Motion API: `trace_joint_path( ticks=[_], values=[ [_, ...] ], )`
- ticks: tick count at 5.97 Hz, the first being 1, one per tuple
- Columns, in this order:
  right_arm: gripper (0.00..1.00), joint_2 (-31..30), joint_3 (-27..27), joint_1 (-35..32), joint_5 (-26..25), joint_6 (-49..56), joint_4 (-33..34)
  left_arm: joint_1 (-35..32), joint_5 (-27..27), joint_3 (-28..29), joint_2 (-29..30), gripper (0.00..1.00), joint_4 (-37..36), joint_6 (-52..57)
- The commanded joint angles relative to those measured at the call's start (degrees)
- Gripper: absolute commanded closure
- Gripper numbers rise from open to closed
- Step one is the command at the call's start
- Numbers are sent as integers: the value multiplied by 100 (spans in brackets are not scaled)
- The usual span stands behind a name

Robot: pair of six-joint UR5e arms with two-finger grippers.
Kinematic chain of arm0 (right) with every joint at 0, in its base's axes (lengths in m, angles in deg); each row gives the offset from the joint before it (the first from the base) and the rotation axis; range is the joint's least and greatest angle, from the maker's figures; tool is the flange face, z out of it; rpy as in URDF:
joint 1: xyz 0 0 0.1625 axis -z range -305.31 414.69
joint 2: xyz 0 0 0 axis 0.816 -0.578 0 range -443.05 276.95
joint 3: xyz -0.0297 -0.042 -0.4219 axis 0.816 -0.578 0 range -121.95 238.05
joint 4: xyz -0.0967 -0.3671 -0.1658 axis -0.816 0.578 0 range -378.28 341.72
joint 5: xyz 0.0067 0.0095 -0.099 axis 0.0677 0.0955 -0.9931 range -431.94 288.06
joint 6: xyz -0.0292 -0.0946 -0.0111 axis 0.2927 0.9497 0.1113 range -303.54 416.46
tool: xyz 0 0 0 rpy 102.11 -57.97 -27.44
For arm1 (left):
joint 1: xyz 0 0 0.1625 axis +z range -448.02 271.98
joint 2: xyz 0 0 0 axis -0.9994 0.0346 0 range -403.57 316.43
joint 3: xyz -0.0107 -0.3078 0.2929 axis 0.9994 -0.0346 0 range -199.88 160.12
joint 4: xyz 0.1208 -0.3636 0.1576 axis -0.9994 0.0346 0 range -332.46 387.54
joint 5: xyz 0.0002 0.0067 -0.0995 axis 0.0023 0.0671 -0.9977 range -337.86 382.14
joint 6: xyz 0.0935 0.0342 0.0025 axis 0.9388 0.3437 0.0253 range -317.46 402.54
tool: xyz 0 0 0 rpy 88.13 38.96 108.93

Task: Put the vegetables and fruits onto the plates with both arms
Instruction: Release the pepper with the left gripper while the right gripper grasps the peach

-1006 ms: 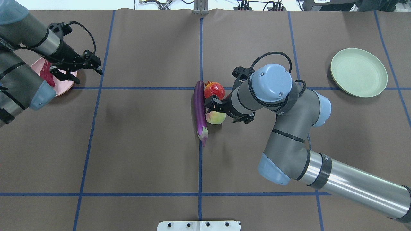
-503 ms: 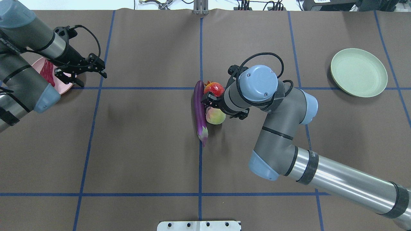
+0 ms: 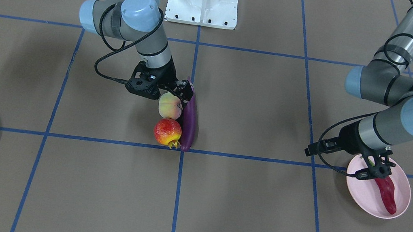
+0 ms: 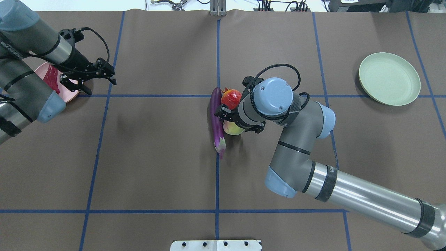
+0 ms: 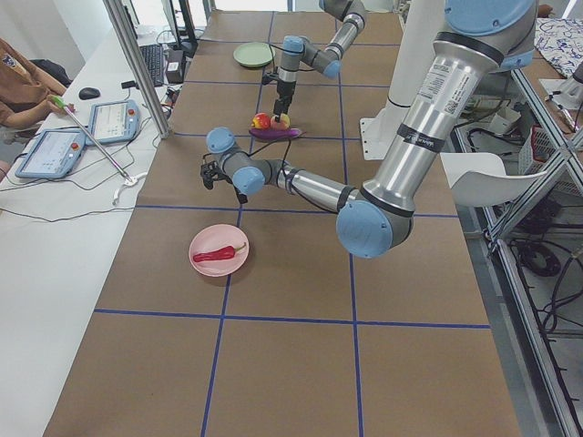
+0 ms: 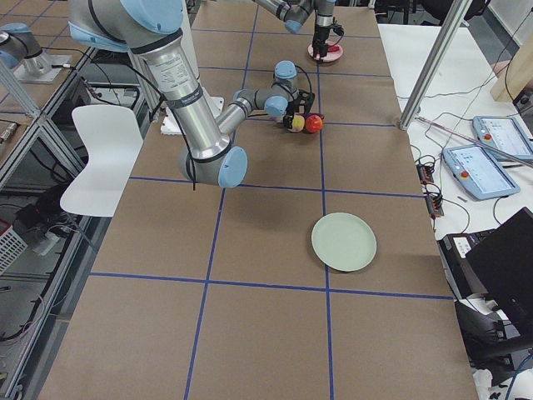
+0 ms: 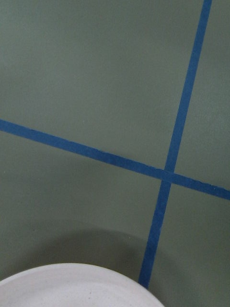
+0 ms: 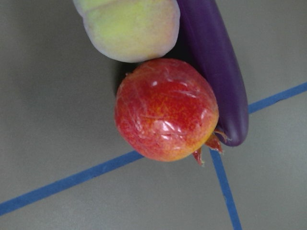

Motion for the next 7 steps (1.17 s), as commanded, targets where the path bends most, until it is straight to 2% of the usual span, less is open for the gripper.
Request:
trace_joint_path(
  ticks=[1,2,3,4,5,6,7],
  values=[
    [3,-20,-44,28,-17,-10,-20,9,0,-3,0,0,0,-31],
    [39,-11,-45,28,-17,-28,-20,18,0,-3,26,0,0,-92],
    [81,-20,-45,28,-17,-19,-20,122,9,-3,166,0,0,-293],
    [100,-3,8,-6,-8,-62,-20,419,374,-3,463,0,0,-643],
    [100,-133,243,-276,105,-46,-3,718,656,-63,692,0,0,-1029],
    [100,-352,437,-592,480,7,-12,1121,1068,-55,1095,0,-17,-1642],
    [100,-572,595,-1048,1076,33,6,1508,1446,-38,1455,1,-78,-1779]
  ],
)
